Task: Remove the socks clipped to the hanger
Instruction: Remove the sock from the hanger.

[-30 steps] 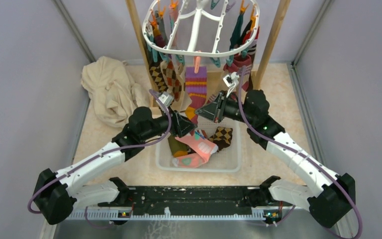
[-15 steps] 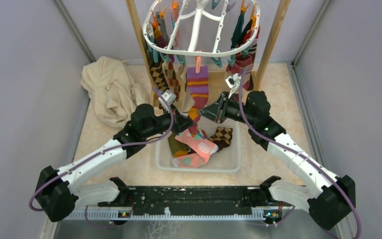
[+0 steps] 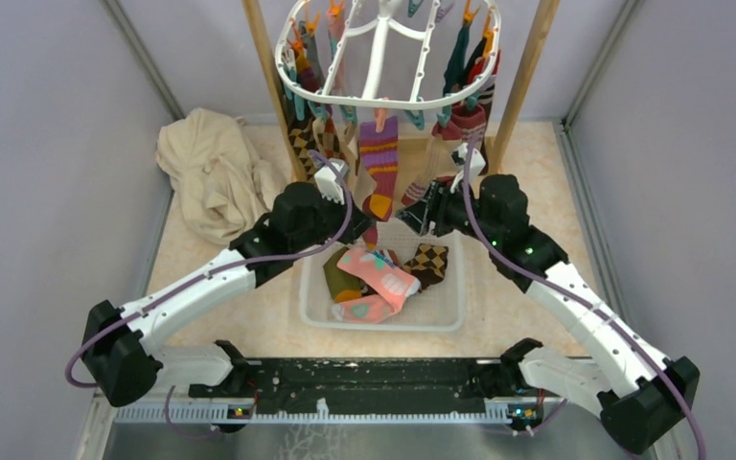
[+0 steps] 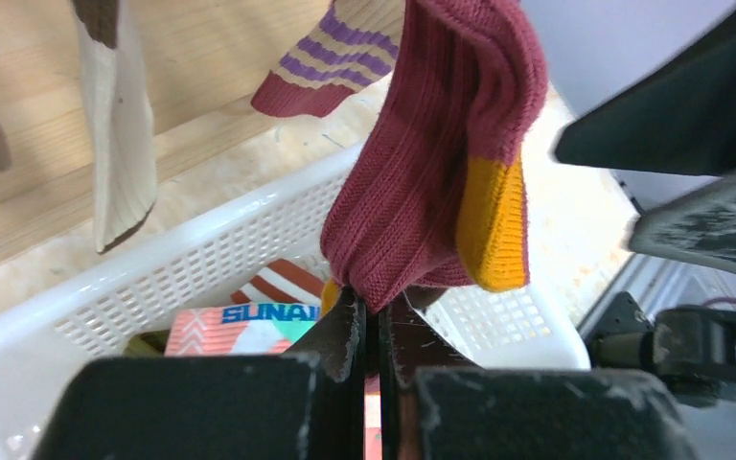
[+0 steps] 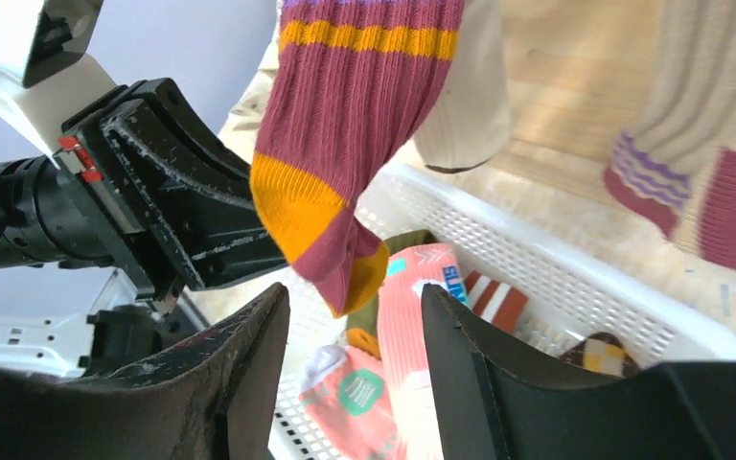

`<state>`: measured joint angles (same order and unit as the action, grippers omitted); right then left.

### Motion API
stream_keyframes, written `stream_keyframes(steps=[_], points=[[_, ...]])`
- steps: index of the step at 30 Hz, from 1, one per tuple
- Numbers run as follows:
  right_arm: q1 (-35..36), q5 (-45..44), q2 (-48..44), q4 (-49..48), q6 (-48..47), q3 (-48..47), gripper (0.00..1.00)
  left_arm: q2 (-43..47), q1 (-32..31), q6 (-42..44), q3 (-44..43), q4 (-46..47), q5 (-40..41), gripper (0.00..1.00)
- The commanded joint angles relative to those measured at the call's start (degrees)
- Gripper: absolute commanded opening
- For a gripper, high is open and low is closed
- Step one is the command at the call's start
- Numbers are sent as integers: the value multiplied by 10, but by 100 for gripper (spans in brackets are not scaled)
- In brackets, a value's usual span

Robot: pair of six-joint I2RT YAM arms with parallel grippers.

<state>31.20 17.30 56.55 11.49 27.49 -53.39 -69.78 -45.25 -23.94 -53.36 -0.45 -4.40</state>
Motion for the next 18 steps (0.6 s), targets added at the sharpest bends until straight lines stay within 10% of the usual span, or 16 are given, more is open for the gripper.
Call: stream_keyframes(steps=[1,18], points=[[-5,-64,-37,36,-35,-43,54,-22,-10,26,-55,-49,97,0],[-5,-140,-65,75,-31,-108,58,-165,-152,104,-167,-94,513,0]])
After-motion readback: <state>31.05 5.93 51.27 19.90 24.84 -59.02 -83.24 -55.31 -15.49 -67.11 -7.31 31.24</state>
